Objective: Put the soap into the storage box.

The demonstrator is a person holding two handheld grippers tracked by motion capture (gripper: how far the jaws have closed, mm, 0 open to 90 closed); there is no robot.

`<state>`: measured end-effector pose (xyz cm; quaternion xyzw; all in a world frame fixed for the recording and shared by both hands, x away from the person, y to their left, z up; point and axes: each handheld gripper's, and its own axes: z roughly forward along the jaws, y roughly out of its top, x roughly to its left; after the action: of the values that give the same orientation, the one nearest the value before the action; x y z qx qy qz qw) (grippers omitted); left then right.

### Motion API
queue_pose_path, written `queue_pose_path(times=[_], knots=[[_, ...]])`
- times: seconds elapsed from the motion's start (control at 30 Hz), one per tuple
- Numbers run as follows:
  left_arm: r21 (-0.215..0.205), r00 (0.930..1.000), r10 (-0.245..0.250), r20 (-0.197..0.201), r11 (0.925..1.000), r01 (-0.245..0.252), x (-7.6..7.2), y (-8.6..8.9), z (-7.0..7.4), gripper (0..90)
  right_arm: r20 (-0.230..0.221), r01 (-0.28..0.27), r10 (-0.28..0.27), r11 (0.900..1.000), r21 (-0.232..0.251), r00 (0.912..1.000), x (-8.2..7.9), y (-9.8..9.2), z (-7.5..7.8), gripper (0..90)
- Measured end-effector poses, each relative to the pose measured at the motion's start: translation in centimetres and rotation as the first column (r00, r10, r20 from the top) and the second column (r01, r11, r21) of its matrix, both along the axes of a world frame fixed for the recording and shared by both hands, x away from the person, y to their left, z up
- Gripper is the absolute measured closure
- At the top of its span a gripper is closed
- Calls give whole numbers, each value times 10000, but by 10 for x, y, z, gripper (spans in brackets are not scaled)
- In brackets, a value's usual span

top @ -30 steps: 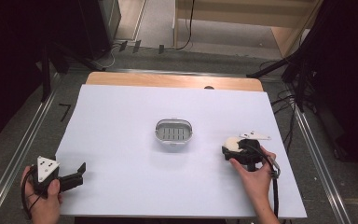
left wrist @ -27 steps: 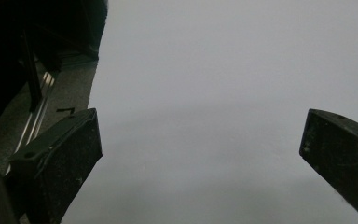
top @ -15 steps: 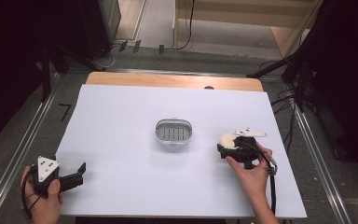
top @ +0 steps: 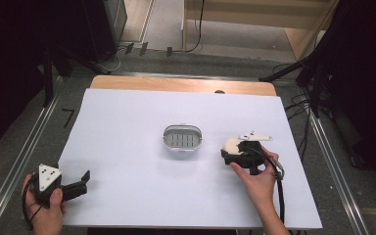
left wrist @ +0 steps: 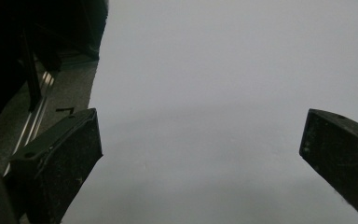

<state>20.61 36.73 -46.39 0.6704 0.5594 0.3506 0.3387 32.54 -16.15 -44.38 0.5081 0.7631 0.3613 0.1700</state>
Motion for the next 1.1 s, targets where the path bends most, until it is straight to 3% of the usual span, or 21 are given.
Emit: queue_pose_path(times=[1.1], knots=[[-108,10000,-43,-3,9999,43,0,1,0,0,122,-831,829,9963,226,9965,7,35,18,242]])
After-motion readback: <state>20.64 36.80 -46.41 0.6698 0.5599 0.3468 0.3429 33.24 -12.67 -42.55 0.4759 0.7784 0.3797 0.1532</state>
